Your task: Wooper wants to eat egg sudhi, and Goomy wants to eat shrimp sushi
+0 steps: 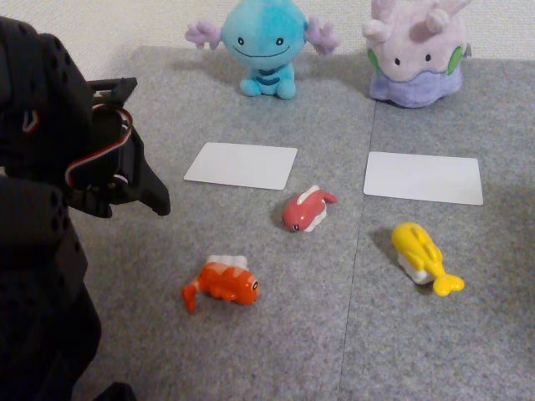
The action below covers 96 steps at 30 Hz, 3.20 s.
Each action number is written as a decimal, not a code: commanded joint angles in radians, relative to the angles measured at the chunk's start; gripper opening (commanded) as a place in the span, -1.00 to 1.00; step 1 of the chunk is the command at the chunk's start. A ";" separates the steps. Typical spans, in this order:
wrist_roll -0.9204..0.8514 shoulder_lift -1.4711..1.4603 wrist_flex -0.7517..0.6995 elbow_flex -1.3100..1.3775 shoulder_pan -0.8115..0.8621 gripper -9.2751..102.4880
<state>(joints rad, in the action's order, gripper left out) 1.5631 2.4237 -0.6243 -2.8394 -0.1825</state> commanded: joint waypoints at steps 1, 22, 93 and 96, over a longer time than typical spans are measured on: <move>0.006 0.020 0.012 0.005 0.002 -0.44; -0.008 0.020 0.012 0.005 0.005 -0.42; -1.262 -0.838 -0.543 1.117 0.960 -0.44; -1.264 -0.919 -0.509 1.158 0.989 -0.44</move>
<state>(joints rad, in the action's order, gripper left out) 0.3037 1.5294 -1.1597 -1.7426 0.7823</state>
